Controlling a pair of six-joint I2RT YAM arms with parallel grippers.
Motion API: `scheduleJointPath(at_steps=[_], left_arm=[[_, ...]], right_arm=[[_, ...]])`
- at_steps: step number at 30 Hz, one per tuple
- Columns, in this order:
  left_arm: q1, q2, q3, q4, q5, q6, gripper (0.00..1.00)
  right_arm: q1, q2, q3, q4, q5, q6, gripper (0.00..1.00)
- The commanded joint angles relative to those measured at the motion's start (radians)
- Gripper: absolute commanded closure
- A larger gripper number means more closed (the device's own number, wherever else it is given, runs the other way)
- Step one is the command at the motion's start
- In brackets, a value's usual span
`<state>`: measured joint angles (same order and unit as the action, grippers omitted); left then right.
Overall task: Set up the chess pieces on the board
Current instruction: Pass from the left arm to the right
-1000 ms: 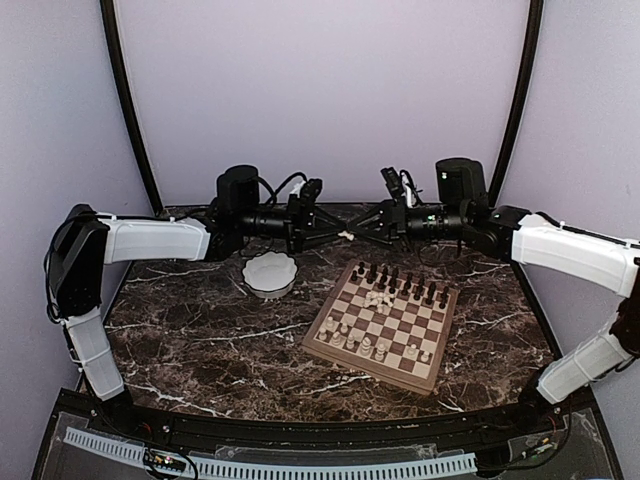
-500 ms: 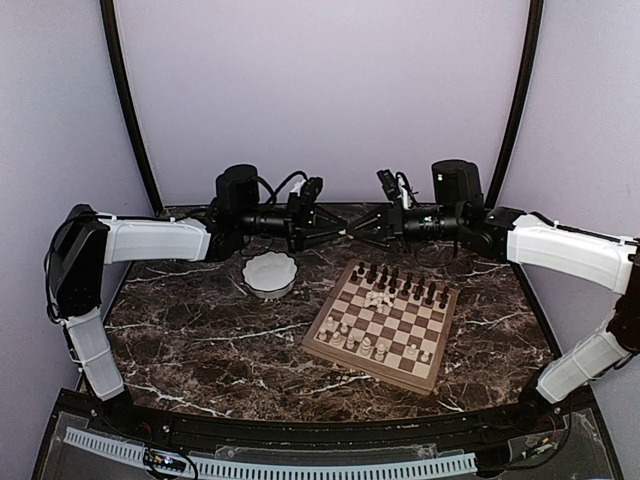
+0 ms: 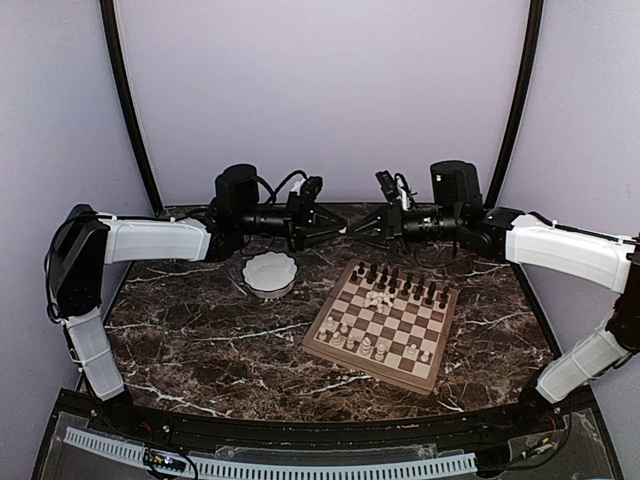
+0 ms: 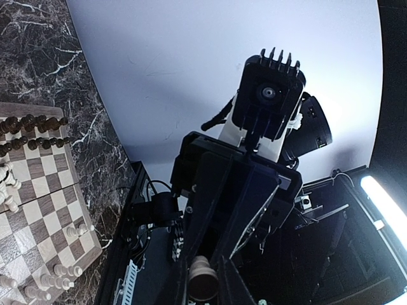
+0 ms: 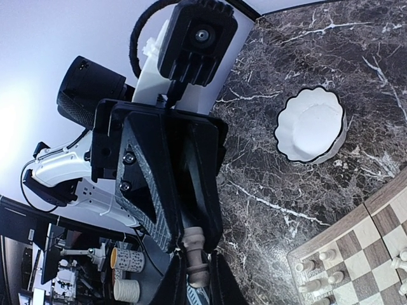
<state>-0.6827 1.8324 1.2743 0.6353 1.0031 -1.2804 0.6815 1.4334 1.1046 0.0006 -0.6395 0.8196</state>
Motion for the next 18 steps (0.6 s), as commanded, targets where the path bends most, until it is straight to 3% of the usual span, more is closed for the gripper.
scheduleJointPath(at_steps=[1, 5, 6, 8, 13, 18], left_arm=[[-0.005, -0.006, 0.024, 0.027, 0.013, -0.003, 0.89], [0.005, -0.017, 0.047, -0.091, -0.021, 0.082, 0.66], [0.009, -0.031, 0.053, -0.171, -0.033, 0.11, 0.56], [0.02, -0.059, 0.072, -0.305, -0.082, 0.211, 0.5], [0.053, -0.114, 0.088, -0.591, -0.194, 0.403, 0.48], [0.085, -0.172, -0.001, -0.68, -0.267, 0.45, 0.48]], right_arm=[[0.002, -0.008, 0.021, 0.003, 0.026, -0.025, 0.92], [-0.003, -0.027, 0.083, -0.151, 0.073, -0.102, 0.94], [-0.003, -0.032, 0.111, -0.245, 0.094, -0.137, 0.94], [-0.003, -0.035, 0.168, -0.409, 0.16, -0.21, 0.95], [0.004, 0.001, 0.284, -0.794, 0.34, -0.358, 0.95], [0.053, 0.07, 0.338, -1.06, 0.473, -0.432, 0.96]])
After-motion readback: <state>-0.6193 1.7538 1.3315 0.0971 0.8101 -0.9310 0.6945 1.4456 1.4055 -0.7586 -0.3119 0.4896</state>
